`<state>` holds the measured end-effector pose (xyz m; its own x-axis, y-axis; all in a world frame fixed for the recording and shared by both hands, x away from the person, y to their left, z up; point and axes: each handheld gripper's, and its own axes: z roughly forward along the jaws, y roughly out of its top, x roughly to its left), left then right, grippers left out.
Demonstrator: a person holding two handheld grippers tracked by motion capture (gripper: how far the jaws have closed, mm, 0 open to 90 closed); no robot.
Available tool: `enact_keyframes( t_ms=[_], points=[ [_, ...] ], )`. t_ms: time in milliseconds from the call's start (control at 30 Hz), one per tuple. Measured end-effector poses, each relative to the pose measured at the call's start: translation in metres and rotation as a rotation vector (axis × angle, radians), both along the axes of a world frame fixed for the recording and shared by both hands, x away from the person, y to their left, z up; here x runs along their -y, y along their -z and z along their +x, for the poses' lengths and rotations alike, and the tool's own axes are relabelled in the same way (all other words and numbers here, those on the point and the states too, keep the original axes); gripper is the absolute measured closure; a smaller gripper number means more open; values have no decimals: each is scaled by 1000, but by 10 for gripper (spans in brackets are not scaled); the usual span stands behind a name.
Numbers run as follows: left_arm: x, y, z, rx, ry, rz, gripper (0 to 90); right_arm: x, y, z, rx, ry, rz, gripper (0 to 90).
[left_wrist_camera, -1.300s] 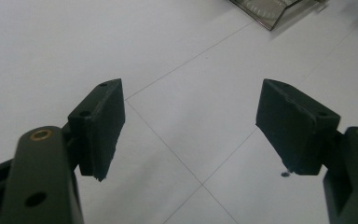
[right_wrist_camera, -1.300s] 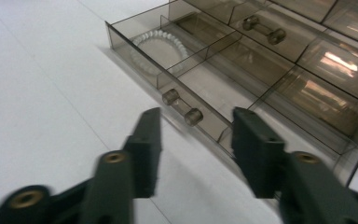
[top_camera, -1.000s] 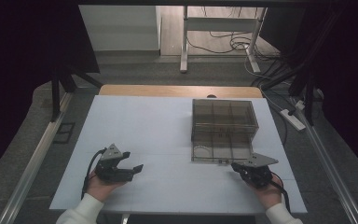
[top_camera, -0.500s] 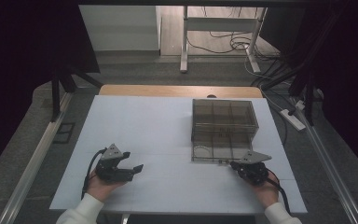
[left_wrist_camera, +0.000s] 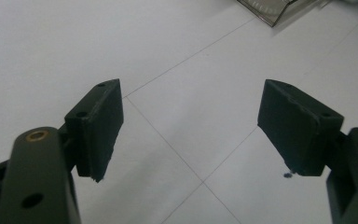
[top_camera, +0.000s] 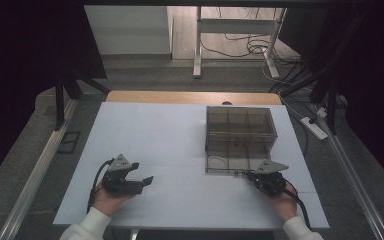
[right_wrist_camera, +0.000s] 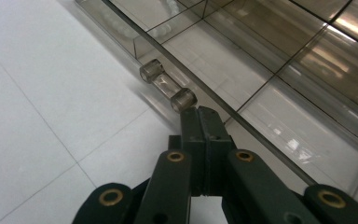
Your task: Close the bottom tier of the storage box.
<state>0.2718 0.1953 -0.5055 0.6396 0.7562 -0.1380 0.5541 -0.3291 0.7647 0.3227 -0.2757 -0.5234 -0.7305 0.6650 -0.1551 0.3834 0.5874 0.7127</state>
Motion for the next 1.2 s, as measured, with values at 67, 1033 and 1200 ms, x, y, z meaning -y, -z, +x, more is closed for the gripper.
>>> enact_keyframes(
  t_ms=[67, 1033, 1200],
  points=[
    [0, 0, 0, -2, -1, 0, 234, 0, 0, 1, 2, 0, -4, 895],
    [0, 1, 2, -13, 1, 4, 232, -4, 0, 24, 17, 38, 13, 895],
    [-1, 1, 3, -15, -1, -2, 232, -4, -2, 27, 21, 40, 15, 895]
  ],
)
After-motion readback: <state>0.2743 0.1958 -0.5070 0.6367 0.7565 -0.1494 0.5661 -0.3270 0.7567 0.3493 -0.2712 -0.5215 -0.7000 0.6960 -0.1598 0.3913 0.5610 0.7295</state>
